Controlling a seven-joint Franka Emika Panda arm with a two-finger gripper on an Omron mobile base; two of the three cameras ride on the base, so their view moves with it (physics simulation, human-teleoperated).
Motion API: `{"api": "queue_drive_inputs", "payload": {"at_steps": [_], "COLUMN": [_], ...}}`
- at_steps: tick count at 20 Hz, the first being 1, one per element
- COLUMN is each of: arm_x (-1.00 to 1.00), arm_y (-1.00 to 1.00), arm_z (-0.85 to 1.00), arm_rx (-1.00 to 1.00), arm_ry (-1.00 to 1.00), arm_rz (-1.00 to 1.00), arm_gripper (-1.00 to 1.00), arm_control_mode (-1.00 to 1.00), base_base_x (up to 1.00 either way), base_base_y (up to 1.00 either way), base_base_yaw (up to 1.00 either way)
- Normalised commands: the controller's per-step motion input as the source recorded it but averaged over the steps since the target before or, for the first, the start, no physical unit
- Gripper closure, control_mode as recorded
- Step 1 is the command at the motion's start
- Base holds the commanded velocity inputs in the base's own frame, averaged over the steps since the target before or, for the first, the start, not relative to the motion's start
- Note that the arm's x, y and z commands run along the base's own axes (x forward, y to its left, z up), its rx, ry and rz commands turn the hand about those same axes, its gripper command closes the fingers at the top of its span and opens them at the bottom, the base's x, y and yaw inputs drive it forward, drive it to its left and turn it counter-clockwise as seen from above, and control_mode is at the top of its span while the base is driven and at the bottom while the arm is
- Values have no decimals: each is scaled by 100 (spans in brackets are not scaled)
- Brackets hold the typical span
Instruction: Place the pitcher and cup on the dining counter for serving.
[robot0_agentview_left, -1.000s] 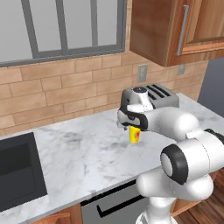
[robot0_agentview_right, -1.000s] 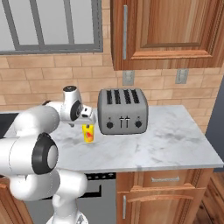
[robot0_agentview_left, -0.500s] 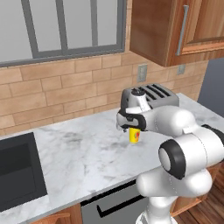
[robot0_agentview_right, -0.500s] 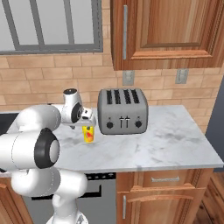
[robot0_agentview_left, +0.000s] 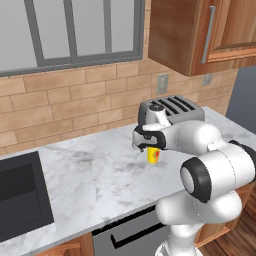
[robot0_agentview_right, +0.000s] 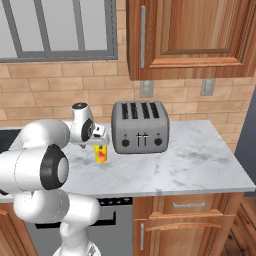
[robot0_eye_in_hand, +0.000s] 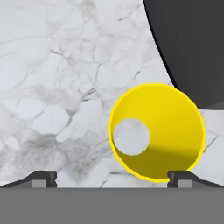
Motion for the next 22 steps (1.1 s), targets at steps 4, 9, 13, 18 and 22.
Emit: {"api": "queue_drive_inputs", "payload": {"at_steps": [4, 9, 13, 18, 22], "arm_x": [-4, 0, 0, 1, 4], "arm_y": [12, 11, 1, 0, 0], "arm_z": [28, 51, 20, -2, -19], "arm_rx": [0, 0, 0, -1, 0], "arm_ry": [-20, -8, -3, 0, 0], "arm_rz": [0, 0, 0, 0, 0], "arm_gripper": [-100, -100, -100, -100, -100], "arm_control_mode": [-100, -100, -100, -100, -100], "base_base_x": [0, 0, 0, 0, 0], "base_base_y": [0, 0, 0, 0, 0], "base_base_yaw": [0, 0, 0, 0, 0]}}
